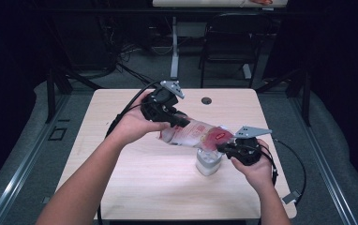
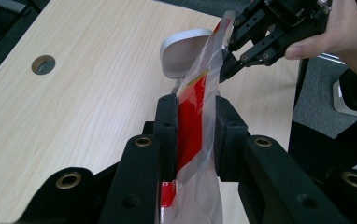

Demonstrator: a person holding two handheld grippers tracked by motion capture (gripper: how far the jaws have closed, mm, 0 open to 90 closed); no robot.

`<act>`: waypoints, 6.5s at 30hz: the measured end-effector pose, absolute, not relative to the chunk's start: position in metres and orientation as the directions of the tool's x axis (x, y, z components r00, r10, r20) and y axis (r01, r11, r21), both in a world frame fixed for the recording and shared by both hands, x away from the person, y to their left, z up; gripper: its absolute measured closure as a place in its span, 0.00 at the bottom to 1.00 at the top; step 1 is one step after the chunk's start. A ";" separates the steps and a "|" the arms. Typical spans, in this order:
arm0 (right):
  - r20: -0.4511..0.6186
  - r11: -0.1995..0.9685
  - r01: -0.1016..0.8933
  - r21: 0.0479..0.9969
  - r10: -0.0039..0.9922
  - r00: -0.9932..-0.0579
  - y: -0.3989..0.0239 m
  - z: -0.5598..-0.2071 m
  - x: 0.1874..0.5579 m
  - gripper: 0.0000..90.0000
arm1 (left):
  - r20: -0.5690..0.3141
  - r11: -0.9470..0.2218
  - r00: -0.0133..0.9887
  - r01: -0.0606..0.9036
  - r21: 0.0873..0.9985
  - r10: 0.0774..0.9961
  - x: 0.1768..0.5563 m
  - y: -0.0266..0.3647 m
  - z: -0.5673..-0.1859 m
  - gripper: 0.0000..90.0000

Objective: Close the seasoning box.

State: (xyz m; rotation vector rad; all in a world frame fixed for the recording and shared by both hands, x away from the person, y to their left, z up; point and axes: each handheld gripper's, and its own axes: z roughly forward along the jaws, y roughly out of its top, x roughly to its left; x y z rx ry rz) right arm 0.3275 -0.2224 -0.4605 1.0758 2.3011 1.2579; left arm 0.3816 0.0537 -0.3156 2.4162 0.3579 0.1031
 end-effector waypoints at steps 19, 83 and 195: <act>0.092 0.346 0.464 0.816 0.713 -0.695 -0.211 -0.463 0.335 0.92 | -0.017 -0.718 0.955 0.235 0.655 0.298 0.379 0.059 -0.311 0.83; 0.114 0.349 0.475 0.808 0.698 -0.707 -0.219 -0.458 0.328 0.92 | -0.025 -0.704 0.953 0.241 0.668 0.303 0.385 0.054 -0.310 0.83; 0.290 0.150 0.445 0.883 0.572 -0.767 -0.211 -0.466 0.339 1.00 | -0.167 -0.620 0.902 0.399 0.676 0.399 0.381 0.132 -0.426 0.79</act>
